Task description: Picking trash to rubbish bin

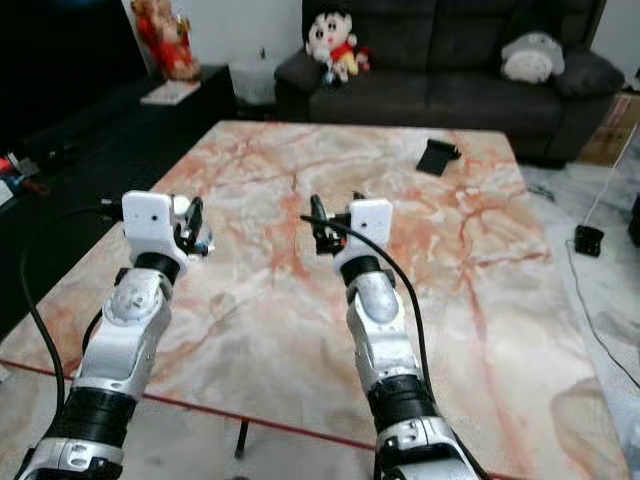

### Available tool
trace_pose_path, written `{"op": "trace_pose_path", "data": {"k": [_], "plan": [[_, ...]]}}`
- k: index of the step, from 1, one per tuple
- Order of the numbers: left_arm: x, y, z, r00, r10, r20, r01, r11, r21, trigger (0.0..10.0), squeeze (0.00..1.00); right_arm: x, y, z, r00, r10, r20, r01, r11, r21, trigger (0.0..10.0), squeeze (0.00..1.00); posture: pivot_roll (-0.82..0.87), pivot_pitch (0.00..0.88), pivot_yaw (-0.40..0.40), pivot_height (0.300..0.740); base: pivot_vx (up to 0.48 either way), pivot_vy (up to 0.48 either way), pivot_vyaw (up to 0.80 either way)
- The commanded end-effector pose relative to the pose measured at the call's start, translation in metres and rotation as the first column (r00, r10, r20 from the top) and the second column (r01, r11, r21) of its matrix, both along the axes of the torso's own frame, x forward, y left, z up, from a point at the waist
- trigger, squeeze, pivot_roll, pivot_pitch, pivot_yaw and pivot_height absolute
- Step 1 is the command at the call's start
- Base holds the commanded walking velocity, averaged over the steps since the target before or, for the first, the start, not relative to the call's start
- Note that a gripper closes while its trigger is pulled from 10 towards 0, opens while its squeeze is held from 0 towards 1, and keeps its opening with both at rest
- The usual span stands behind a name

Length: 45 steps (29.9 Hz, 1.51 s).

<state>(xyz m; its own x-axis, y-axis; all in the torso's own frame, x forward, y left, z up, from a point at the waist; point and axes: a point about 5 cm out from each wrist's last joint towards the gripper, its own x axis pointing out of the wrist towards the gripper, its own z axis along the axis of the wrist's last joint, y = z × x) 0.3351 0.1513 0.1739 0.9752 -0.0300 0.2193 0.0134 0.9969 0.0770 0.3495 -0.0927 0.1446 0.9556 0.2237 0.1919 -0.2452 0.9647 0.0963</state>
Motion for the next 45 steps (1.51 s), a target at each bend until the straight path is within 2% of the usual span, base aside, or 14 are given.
{"op": "trace_pose_path", "data": {"k": [1, 26, 45], "plan": [[0.0014, -0.0017, 0.011, 0.999, -0.006, 0.045, 0.005, 1.0, 0.016, 10.0, 0.0, 0.0011, 0.0029, 0.0027, 1.0, 0.009, 0.01, -0.009, 1.0, 0.002, 10.0, 0.0, 0.08, 0.0, 0.064, 0.74, 0.0, 0.0, 0.0], [0.0032, 0.0056, 0.0123, 0.999, 0.021, 0.045, -0.022, 1.0, 0.019, 10.0, 0.0, 0.0026, -0.001, 0.0024, 1.0, -0.005, 0.01, 0.005, 1.0, 0.001, 10.0, 0.0, 0.08, 0.002, 0.056, 0.74, 0.0, 0.0, 0.0], [0.0028, 0.0019, 0.0096, 0.999, 0.008, 0.035, -0.008, 1.0, 0.017, 10.0, 0.0, 0.0012, -0.0043, 0.0016, 1.0, -0.012, 0.011, 0.012, 1.0, -0.009, 10.0, 0.0, 0.06, 0.0, 0.063, 0.74, 0.0, 0.0, 0.0]]}}
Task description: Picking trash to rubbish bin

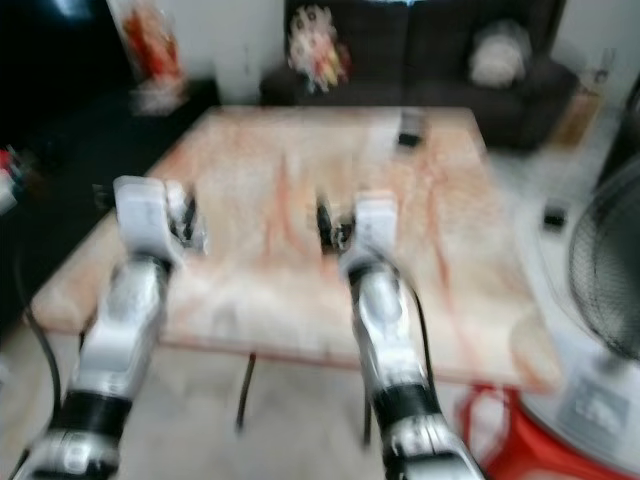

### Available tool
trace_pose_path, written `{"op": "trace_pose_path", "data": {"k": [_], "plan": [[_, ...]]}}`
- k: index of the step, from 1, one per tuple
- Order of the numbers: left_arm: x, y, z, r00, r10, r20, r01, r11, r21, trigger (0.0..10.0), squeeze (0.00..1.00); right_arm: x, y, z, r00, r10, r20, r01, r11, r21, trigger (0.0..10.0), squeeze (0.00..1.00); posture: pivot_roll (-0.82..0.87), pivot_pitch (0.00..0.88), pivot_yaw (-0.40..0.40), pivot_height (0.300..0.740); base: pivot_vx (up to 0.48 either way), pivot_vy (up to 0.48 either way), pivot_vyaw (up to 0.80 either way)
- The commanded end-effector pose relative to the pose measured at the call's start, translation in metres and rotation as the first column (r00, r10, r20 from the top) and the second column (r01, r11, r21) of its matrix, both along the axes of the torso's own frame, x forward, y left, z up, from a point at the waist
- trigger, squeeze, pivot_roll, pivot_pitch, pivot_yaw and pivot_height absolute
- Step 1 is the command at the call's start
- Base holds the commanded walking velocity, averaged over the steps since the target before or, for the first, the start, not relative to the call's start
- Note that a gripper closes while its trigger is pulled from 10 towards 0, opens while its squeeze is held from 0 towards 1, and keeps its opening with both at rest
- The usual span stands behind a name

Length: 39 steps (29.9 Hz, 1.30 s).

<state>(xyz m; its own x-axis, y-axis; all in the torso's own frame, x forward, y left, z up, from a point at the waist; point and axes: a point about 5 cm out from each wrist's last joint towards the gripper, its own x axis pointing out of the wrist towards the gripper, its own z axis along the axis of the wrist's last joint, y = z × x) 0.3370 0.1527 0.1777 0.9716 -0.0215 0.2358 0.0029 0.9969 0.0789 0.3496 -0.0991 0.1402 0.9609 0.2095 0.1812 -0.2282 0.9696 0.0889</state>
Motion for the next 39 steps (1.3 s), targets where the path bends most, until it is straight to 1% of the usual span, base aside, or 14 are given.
{"op": "trace_pose_path", "data": {"k": [1, 20, 35, 39], "plan": [[0.001, 0.0003, 0.0057, 1.0, -0.002, 0.018, 0.002, 1.0, 0.016, 10.0, 0.0, 0.0011, 0.0022, 0.0059, 1.0, 0.005, 0.02, -0.005, 1.0, 0.001, 10.0, 0.0, 0.06, 0.0, 0.063, 0.74, 0.0, 0.0, 0.0], [0.002, -0.0004, 0.0065, 1.0, -0.016, 0.019, 0.015, 1.0, 0.024, 10.0, 0.0, -0.0002, 0.0047, 0.0039, 1.0, 0.011, 0.016, -0.011, 1.0, 0.004, 10.0, 0.0, 0.05, 0.0, 0.074, 0.74, 0.0, 0.0, 0.0], [0.001, 0.0035, 0.0041, 1.0, -0.013, 0.013, 0.012, 0.999, 0.03, 10.0, 0.0, -0.0017, 0.0049, 0.0004, 1.0, 0.011, 0.009, -0.011, 1.0, 0.008, 10.0, 0.0, 0.06, 0.0, 0.08, 0.74, 0.0, 0.0, 0.0], [0.001, 0.0035, 0.0043, 1.0, -0.016, 0.013, 0.015, 0.999, 0.03, 10.0, 0.0, -0.0018, 0.0052, -0.0001, 1.0, 0.011, 0.007, -0.011, 1.0, 0.009, 10.0, 0.0, 0.06, 0.0, 0.08, 0.74, -0.26, 0.0, 0.0]]}}
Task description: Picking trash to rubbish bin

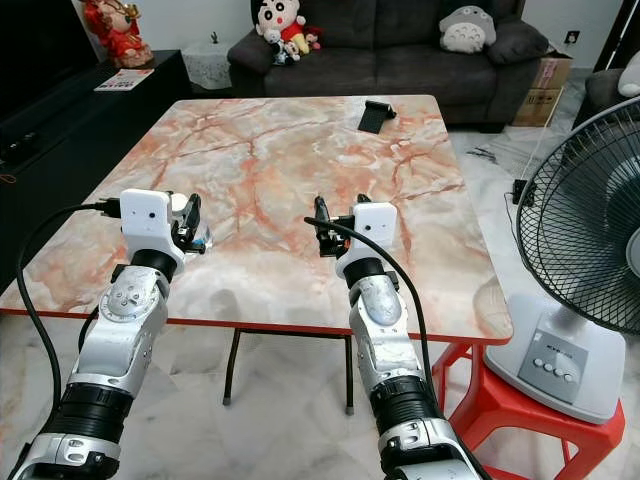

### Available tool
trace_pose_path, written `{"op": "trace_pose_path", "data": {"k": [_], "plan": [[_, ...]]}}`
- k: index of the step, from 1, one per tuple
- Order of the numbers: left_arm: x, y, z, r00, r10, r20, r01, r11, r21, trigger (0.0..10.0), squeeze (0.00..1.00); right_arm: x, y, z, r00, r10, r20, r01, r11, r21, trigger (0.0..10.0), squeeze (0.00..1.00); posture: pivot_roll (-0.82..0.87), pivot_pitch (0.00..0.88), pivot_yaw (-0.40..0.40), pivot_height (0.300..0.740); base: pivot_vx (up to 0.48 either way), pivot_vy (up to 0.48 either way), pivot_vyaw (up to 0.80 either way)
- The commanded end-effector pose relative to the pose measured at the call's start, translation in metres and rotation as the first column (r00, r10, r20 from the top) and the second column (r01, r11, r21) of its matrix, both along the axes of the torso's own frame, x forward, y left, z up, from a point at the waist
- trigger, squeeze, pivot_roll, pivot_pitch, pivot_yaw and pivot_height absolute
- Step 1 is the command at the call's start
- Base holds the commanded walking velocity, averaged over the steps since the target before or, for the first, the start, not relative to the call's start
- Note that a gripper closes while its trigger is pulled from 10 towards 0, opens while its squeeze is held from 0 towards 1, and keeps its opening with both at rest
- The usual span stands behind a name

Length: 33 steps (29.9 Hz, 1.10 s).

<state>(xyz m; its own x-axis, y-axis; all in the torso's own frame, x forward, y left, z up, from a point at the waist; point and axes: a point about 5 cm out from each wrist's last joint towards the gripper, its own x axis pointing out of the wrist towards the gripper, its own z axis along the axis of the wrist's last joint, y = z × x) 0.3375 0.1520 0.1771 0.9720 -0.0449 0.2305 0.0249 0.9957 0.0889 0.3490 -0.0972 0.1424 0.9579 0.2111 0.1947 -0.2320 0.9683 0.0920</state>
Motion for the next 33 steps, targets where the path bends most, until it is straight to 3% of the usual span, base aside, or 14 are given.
{"op": "trace_pose_path", "data": {"k": [1, 20, 24, 25, 26, 29, 33], "plan": [[0.001, 0.004, 0.005, 1.0, 0.006, 0.02, -0.006, 1.0, 0.02, 10.0, 0.0, -0.001, 0.004, -0.002, 1.0, 0.009, -0.006, -0.009, 1.0, 0.003, 10.0, 0.0, 0.06, 0.0, 0.08, 0.74, -0.277, 0.0, 0.0], [-0.002, 0.004, -0.003, 1.0, 0.009, -0.009, -0.009, 1.0, 0.024, 10.0, 0.0, -0.007, -0.001, -0.016, 0.999, -0.006, -0.049, 0.006, 1.0, -0.008, 10.0, 0.0, 0.05, 0.0, 0.077, 0.74, -0.22, 0.0, 0.0], [-0.005, 0.005, -0.026, 0.996, -0.004, -0.086, 0.006, 1.0, 0.023, 10.0, 0.0, -0.01, -0.011, -0.031, 0.994, -0.029, -0.102, 0.026, 0.999, -0.03, 10.0, 0.0, 0.05, 0.0, 0.071, 0.74, 0.0, 0.0, 0.0], [-0.008, 0.007, -0.042, 0.988, -0.021, -0.153, 0.02, 1.0, -0.011, 10.0, 0.0, -0.012, -0.016, -0.041, 0.99, -0.041, -0.136, 0.035, 0.998, -0.044, 10.0, 0.0, 0.05, 0.0, 0.067, 0.74, 0.0, 0.0, 0.0], [-0.008, 0.007, -0.042, 0.988, -0.021, -0.153, 0.02, 1.0, -0.011, 10.0, 0.0, -0.012, -0.016, -0.041, 0.99, -0.041, -0.136, 0.035, 0.998, -0.044, 10.0, 0.0, 0.05, 0.0, 0.067, 0.74, 0.0, 0.0, 0.0], [-0.017, 0.014, -0.075, 0.965, -0.045, -0.26, 0.027, 0.997, -0.071, 10.0, 0.0, -0.018, -0.032, -0.066, 0.966, -0.093, -0.241, 0.085, 0.995, -0.044, 10.0, 0.0, 0.05, 0.0, 0.061, 0.74, 0.0, 0.0, 0.0], [-0.036, 0.039, -0.131, 0.887, 0.05, -0.459, -0.084, 0.995, -0.056, 10.0, 0.0, -0.038, -0.055, -0.112, 0.887, -0.15, -0.436, 0.129, 0.989, -0.079, 10.0, 0.0, 0.04, 0.001, 0.048, 0.74, 0.0, 0.0, 0.0]]}}
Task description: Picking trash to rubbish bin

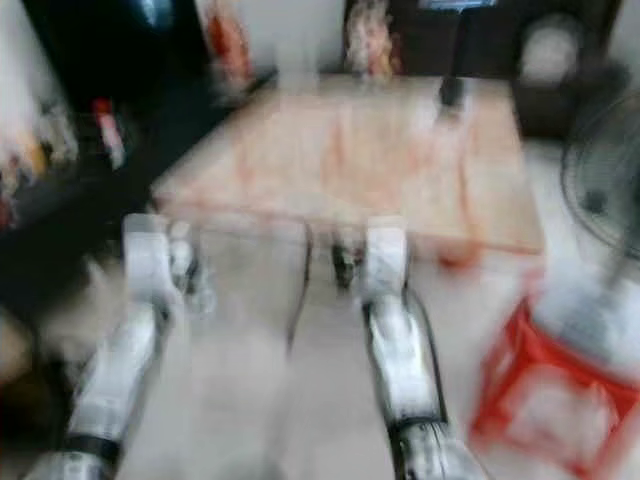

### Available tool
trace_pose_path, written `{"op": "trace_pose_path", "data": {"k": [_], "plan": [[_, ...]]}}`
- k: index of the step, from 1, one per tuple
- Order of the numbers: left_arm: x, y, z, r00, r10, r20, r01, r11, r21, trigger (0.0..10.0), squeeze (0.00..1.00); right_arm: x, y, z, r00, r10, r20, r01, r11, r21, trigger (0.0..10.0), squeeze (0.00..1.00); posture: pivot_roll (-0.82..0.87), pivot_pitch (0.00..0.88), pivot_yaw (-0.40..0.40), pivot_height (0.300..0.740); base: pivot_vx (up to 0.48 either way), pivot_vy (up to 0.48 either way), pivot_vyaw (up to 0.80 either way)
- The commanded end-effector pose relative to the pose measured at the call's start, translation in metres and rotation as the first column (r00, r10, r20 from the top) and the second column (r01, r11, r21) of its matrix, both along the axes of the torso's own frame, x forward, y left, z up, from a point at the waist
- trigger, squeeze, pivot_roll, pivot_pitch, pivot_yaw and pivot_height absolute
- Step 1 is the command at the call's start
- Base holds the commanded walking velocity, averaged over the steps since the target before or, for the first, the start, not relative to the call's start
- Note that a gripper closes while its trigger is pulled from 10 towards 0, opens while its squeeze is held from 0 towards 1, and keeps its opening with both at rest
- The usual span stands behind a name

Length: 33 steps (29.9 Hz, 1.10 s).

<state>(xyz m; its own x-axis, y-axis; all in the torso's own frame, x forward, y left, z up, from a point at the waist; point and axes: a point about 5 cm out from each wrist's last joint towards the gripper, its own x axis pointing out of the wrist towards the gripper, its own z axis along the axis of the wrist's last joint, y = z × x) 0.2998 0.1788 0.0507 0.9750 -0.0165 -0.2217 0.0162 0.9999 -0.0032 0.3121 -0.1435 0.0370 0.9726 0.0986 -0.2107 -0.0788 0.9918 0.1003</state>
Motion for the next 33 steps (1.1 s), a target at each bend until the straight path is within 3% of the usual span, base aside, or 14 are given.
{"op": "trace_pose_path", "data": {"k": [1, 2, 5, 7, 8, 10, 11, 14, 20, 33], "plan": [[0.001, 0.012, -0.005, 0.999, 0.038, -0.018, -0.038, 0.999, 0.015, 10.0, 0.0, -0.001, -0.009, -0.007, 0.998, -0.033, -0.051, 0.033, 0.999, 0.003, 10.0, 0.0, 0.04, 0.001, 0.048, 0.74, 0.0, 0.0, 0.0], [-0.006, 0.019, -0.021, 0.995, 0.05, -0.086, -0.046, 0.998, 0.044, 10.0, 0.0, -0.009, -0.015, -0.02, 0.992, -0.047, -0.118, 0.045, 0.999, -0.014, 10.0, 0.0, 0.04, 0.003, 0.047, 0.74, 0.0, 0.0, 0.0], [-0.006, 0.019, -0.021, 0.995, 0.048, -0.088, -0.045, 0.998, 0.042, 10.0, 0.0, -0.009, -0.016, -0.021, 0.992, -0.047, -0.12, 0.046, 0.999, -0.016, 10.0, 0.0, 0.04, 0.003, 0.047, 0.74, 0.0, 0.0, 0.0], [-0.03, 0.032, -0.052, 0.971, 0.096, -0.218, -0.086, 0.995, 0.054, 10.0, 0.0, -0.034, -0.027, -0.05, 0.961, -0.07, -0.268, 0.06, 0.997, -0.047, 10.0, 0.0, 0.05, 0.014, 0.04, 0.74, 0.0, 0.0, 0.0], [-0.048, 0.041, -0.071, 0.943, 0.128, -0.306, -0.112, 0.991, 0.069, 10.0, 0.0, -0.052, -0.033, -0.067, 0.931, -0.079, -0.355, 0.06, 0.996, -0.064, 10.0, 0.0, 0.05, 0.013, 0.038, 0.74, 0.0, 0.0, 0.0], [-0.056, 0.044, -0.078, 0.929, 0.141, -0.343, -0.123, 0.99, 0.076, 10.0, 0.0, -0.058, -0.033, -0.073, 0.921, -0.075, -0.381, 0.055, 0.996, -0.064, 10.0, 0.0, 0.05, 0.016, 0.038, 0.74, 0.0, 0.0, 0.21], [-0.067, 0.048, -0.089, 0.905, 0.162, -0.394, -0.143, 0.987, 0.078, 10.0, 0.0, -0.07, -0.033, -0.083, 0.899, -0.079, -0.43, 0.051, 0.996, -0.077, 10.0, 0.0, 0.05, 0.014, 0.036, 0.74, 0.0, 0.0, 0.77], [-0.082, 0.051, -0.101, 0.868, 0.191, -0.458, -0.168, 0.982, 0.091, 10.0, 0.0, -0.086, -0.032, -0.096, 0.859, -0.086, -0.505, 0.052, 0.995, -0.081, 10.0, 0.0, 0.06, 0.014, 0.036, 0.74, 0.0, 0.0, 0.78], [-0.1, 0.053, -0.113, 0.828, 0.223, -0.515, -0.197, 0.975, 0.105, 10.0, 0.0, -0.111, -0.026, -0.113, 0.796, -0.075, -0.6, 0.024, 0.995, -0.092, 10.0, 0.0, 0.06, 0.016, 0.041, 0.74, 0.0, 0.0, 0.69], [-0.12, 0.055, -0.123, 0.807, 0.215, -0.55, -0.16, 0.976, 0.146, 10.0, 0.0, -0.125, -0.025, -0.12, 0.773, -0.062, -0.631, -0.005, 0.995, -0.104, 10.0, 0.0, 0.05, 0.078, 0.071, 0.74, 0.0, 0.0, 0.66]]}}
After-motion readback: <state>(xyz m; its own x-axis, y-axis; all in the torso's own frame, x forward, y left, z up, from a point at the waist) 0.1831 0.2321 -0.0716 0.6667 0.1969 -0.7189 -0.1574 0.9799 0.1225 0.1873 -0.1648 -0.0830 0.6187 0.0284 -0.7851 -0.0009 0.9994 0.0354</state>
